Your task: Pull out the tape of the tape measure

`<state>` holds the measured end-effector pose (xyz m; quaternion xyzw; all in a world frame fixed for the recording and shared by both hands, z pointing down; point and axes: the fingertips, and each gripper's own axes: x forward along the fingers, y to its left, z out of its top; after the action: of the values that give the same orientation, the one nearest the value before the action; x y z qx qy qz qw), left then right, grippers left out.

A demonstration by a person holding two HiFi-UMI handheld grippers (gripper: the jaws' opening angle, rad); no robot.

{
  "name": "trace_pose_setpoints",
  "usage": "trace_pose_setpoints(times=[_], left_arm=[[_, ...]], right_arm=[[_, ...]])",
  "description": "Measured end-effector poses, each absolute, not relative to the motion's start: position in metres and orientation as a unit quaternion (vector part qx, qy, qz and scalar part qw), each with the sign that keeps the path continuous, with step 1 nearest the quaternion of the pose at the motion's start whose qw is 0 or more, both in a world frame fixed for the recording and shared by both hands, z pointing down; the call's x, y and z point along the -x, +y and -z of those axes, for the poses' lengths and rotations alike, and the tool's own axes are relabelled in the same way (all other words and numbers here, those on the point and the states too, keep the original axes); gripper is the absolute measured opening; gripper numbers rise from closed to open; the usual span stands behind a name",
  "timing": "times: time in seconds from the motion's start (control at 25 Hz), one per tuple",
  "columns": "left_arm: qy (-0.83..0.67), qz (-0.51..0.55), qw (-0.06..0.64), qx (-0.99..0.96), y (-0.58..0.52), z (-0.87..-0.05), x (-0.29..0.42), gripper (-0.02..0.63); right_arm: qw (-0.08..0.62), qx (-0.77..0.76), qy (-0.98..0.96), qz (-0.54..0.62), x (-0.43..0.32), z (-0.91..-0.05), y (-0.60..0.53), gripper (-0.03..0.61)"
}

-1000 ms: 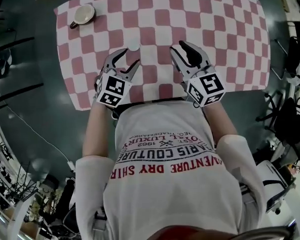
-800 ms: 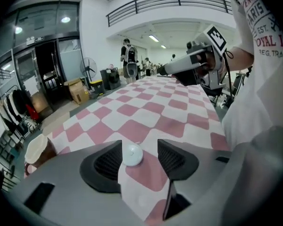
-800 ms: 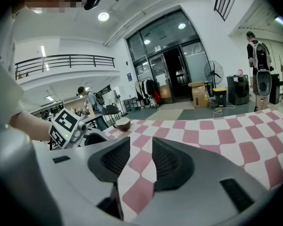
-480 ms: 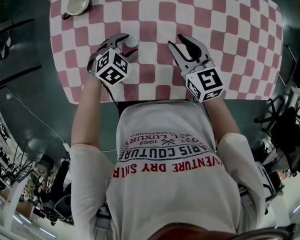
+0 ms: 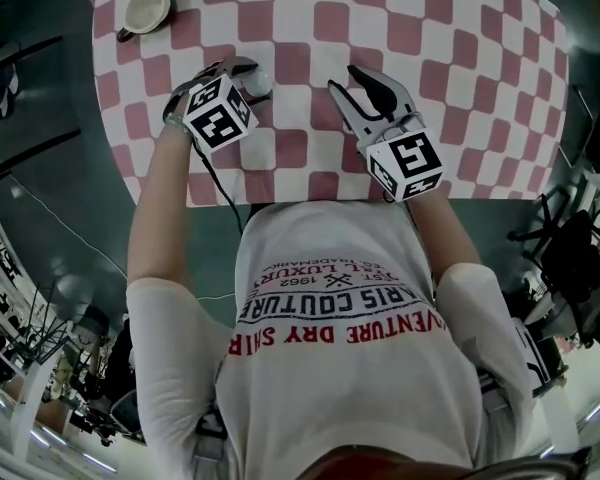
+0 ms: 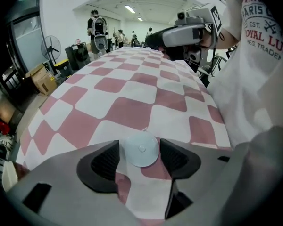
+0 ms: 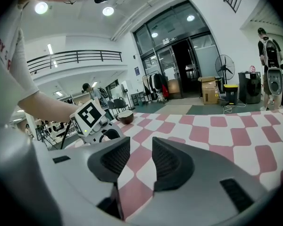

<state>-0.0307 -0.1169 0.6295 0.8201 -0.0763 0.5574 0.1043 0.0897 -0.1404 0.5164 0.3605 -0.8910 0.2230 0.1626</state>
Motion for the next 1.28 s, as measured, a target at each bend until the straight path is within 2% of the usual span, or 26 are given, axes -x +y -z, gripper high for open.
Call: trace_pose_setpoints(times=[0.2, 0.32, 0.72, 1.0, 1.28], left_arm=[[-0.035, -0.579, 0.082, -0.810, -0.117, -0.629, 0.031, 0.271], [-0.028, -0.573, 0.071, -0.816, -0.114, -0.629, 0.026, 0.236], [-0.049, -0.563, 0.055, -0.823, -0.114, -0.624, 0.027, 0.233], [-0.072, -0.526, 0.051, -0.846, -0.117, -0.576, 0.025, 0.233], [-0.037, -0.518, 0.012, -0.855, -0.102, -0.516, 0.022, 0.233]], right_arm=[[0.164, -0.366, -0.886, -0.230, -0.093, -0.518, -0.142, 0.161], [0.167, -0.371, -0.884, -0.231, -0.094, -0.519, -0.143, 0.161], [0.176, -0.377, -0.882, -0.224, -0.084, -0.508, -0.139, 0.161], [0.172, -0.364, -0.894, -0.198, -0.070, -0.482, -0.134, 0.160], [0.172, -0.283, -0.931, -0.155, -0.037, -0.451, -0.101, 0.160]])
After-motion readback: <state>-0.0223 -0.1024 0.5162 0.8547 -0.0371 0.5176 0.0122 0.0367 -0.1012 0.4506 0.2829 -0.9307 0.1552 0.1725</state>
